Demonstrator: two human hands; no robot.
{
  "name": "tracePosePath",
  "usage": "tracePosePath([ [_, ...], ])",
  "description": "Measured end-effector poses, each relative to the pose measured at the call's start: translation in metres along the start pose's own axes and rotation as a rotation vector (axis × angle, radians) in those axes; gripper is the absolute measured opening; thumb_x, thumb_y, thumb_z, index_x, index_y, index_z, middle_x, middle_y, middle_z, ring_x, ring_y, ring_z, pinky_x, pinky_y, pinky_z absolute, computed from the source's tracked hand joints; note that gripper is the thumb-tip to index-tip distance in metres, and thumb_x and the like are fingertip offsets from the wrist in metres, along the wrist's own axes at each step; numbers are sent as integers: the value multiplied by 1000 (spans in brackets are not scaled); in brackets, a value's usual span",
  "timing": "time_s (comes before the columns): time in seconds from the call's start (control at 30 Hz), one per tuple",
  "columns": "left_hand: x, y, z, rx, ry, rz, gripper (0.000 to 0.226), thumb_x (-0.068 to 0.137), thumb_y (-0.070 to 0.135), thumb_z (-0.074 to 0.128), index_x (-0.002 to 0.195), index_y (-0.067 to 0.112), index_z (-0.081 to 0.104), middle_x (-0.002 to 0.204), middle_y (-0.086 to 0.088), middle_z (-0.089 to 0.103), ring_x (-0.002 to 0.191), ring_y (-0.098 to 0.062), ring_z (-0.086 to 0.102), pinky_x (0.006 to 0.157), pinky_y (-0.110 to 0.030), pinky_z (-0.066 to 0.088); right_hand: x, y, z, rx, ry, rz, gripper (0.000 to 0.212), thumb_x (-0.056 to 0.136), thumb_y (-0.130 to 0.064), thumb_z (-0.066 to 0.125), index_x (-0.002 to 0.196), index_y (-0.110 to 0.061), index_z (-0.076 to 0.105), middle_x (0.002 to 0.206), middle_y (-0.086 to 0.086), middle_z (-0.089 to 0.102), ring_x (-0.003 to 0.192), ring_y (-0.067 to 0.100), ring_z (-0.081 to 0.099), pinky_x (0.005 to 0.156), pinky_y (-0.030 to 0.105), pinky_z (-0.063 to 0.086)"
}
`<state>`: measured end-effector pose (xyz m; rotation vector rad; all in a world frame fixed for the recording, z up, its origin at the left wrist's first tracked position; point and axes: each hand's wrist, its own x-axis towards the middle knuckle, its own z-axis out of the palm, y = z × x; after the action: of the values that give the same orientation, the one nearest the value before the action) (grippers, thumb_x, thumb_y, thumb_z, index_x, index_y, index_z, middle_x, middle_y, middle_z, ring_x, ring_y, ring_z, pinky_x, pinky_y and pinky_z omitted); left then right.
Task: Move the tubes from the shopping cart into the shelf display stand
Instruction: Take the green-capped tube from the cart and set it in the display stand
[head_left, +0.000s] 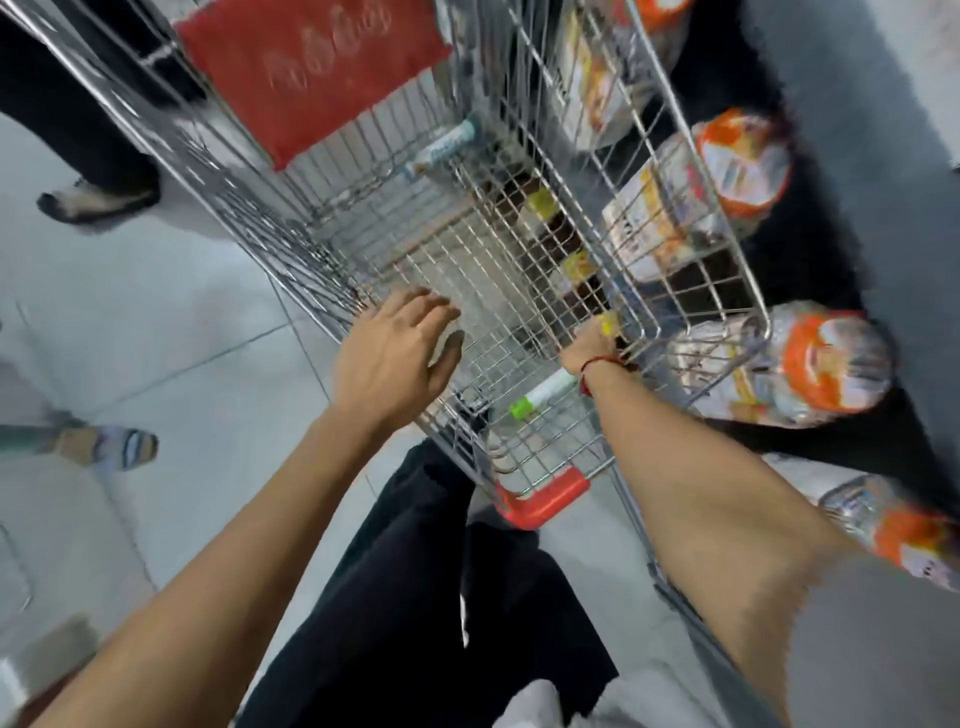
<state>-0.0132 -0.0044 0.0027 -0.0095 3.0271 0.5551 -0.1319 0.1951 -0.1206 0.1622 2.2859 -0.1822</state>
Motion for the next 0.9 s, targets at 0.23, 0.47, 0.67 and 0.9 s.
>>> tracePosePath([
  [0.23,-2,2,3,8,97,-8,26,91,27,51,94,9,69,94,-4,70,97,-24,59,71,-34,47,19,-3,27,46,180,158,34,91,-14,55,121,3,56,128,21,57,116,31,57,92,35,49],
  [0.47,-2,3,6,-12,123,-4,25,90,26,52,91,9,70,91,-3,71,95,-24,60,69,-36,49,18,-11,46,135,253,218,36,92,-7,52,126,2,50,133,28,46,119,36,48,95,38,45],
  [0.67,-2,1,7,0,142,14,26,89,27,52,90,9,71,90,-3,71,93,-23,61,67,-33,49,12,-14,39,309,178,215,40,95,-2,47,133,4,35,129,28,54,116,37,58,90,39,51],
  [0.9,-3,4,1,8,132,21,17,86,23,59,87,10,71,87,-3,71,88,-25,63,60,-31,49,-25,-18,-18,460,157,-2,46,90,-6,60,131,-7,42,128,23,53,111,38,58,90,42,51],
])
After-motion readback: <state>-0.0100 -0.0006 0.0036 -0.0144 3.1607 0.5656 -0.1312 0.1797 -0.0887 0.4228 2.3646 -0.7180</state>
